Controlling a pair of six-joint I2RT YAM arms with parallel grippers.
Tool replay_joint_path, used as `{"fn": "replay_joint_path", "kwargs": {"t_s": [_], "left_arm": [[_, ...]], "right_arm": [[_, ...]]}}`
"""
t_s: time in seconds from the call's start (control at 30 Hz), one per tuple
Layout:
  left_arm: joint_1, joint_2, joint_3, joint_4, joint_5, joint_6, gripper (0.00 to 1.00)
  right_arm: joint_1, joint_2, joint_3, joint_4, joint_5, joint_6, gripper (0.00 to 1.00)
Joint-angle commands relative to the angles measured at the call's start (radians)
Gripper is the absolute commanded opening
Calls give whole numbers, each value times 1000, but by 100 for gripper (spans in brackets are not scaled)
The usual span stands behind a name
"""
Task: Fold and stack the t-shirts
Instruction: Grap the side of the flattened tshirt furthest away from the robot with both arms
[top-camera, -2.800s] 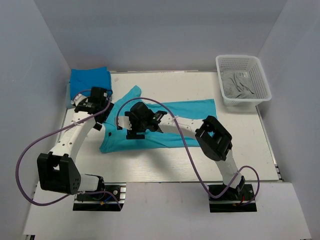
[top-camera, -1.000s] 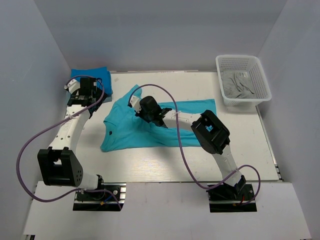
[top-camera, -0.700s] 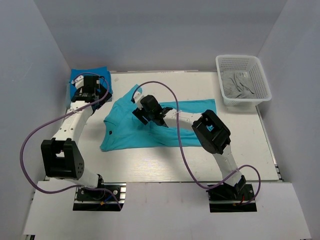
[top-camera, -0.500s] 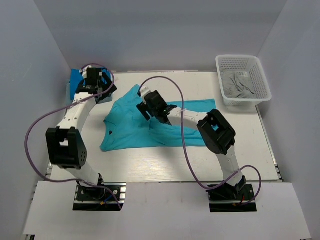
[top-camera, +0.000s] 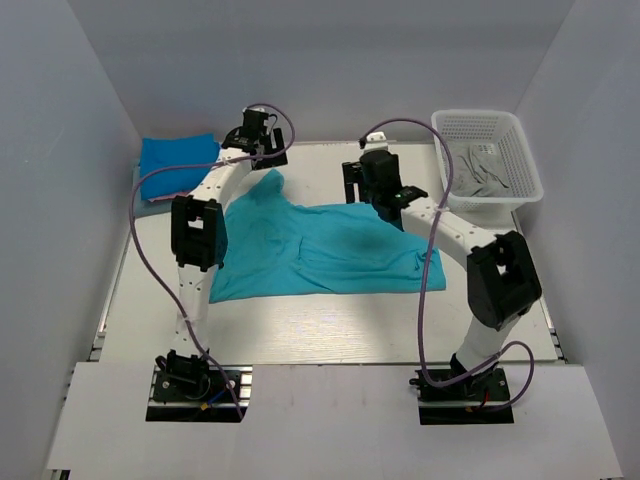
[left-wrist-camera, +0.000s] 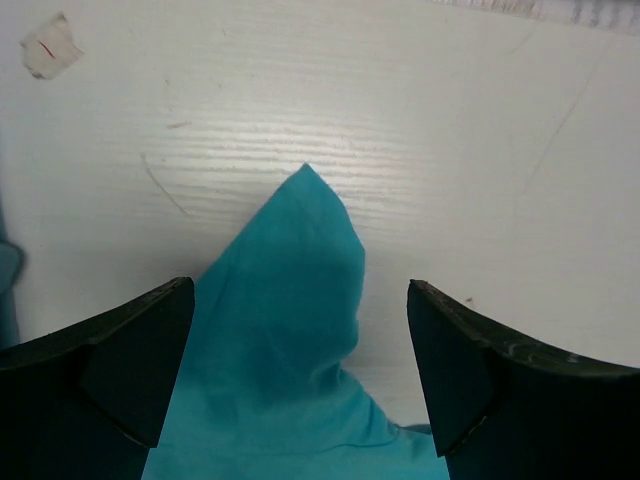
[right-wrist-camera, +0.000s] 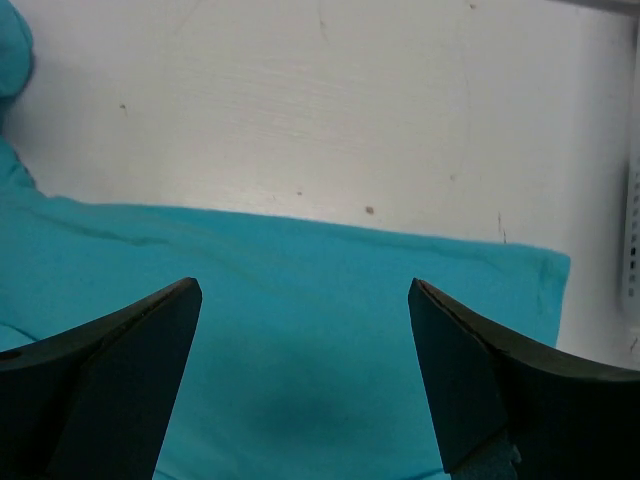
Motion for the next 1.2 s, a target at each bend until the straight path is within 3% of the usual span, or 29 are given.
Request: {"fn": "replay_joint_path", "kwargs": {"t_s": [0.0,0.27,0.43,0.67,0.8,0.97,1.03,1.07,1.17], "left_arm": [[-4,-20,49,-21,-30,70,96],[-4,17,17,14,-176,-7,96],[-4,72,52,34,-176,-18,95],[-4,121,43,34,-128,-7,80],[-4,108,-64,44,-128,-18,73],[-4,97,-130,89,-70,1,55],[-4,106,-140,89,-70,16,42],[-4,117,-140,89,-81,16,30],[-4,117,-140,89,-125,16,16]], "right_arm": [[-10,-68,-71,-46,23,61,90],[-48,-119,-123,-72,0,90,90],[-60,-105,-122,-79,-19,96,90],[-76,-102,-112,-90,9,99,90],[-88,-105,-109,-78,10,96,90],[-111,-87,-99,-75,39,91,90],[-117,-74,-92,-78,63,91,90],[-131,-68,-88,-73,70,96,90],[-154,-33,-82,-53,44,108,90]]}}
